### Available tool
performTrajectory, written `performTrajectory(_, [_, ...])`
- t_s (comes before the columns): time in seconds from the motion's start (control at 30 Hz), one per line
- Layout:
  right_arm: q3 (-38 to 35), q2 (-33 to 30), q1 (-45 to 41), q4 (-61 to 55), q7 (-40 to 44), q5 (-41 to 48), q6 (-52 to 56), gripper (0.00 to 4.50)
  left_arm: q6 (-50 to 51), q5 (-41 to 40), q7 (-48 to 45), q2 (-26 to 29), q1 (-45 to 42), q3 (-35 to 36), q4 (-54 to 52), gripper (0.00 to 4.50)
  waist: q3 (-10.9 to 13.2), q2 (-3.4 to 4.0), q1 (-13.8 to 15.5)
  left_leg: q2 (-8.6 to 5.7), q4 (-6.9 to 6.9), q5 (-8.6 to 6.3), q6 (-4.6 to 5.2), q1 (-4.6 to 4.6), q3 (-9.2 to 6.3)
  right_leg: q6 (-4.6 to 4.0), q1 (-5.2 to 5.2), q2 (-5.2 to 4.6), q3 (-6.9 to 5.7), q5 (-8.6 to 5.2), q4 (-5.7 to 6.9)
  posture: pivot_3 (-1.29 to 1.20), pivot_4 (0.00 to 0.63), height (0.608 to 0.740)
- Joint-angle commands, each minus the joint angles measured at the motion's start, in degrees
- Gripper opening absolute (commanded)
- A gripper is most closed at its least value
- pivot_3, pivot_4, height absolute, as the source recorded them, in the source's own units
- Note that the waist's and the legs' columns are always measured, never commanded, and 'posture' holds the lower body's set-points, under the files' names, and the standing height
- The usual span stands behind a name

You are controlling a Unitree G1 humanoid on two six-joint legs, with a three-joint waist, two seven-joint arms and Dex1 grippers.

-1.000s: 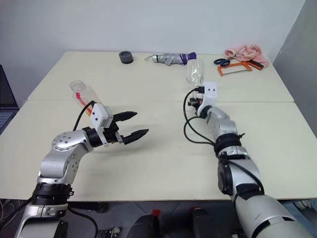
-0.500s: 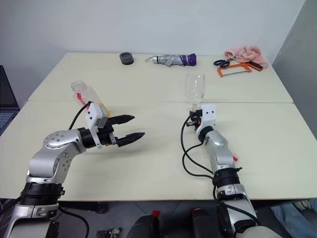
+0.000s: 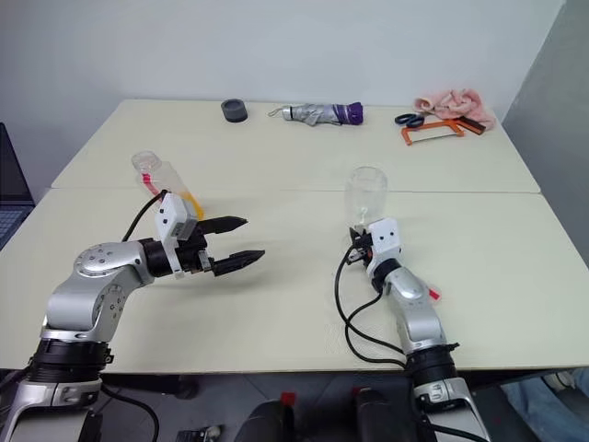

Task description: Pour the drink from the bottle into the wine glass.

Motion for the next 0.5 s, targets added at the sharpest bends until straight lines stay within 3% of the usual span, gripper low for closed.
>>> performTrajectory(0.03, [1.06, 0.47, -0.08, 3.16, 0.95, -0.18, -3.31, 0.15, -0.70, -0.89, 0.10, 0.64, -0.55, 1.80, -1.27, 4.50, 0.00, 0.00, -0.01, 0.00, 0.00, 0.00, 0.00, 0.00, 0.02, 0.00, 0.00, 0.00, 0.01, 0.00, 0.00, 0.00, 0.150, 0.740])
performTrajectory(0.23, [2.15, 2.83, -6.38, 7.10, 4.20, 0.72, -10.79, 0.15, 0.94, -2.98, 2.87, 0.54, 0.98, 5.02, -4.14, 4.50, 0.04, 0.03, -0.42, 0.05, -0.02, 0.00, 0.00, -0.03, 0.06, -0.01, -0.08, -0.01, 0.06, 0.01, 0.01, 0.00, 0.150, 0.740])
performTrajectory(0.5, [3.75, 7.17, -16.56, 23.99, 6.38, -0.88, -18.26, 0.15, 2.80, -4.67, 4.30, 2.02, 5.08, 7.57, -9.18, 4.50, 0.07, 0.08, -0.78, 0.08, -0.04, 0.00, -0.01, -0.07, 0.00, -0.02, -0.11, -0.08, 0.03, 0.01, 0.01, 0.00, 0.150, 0.740])
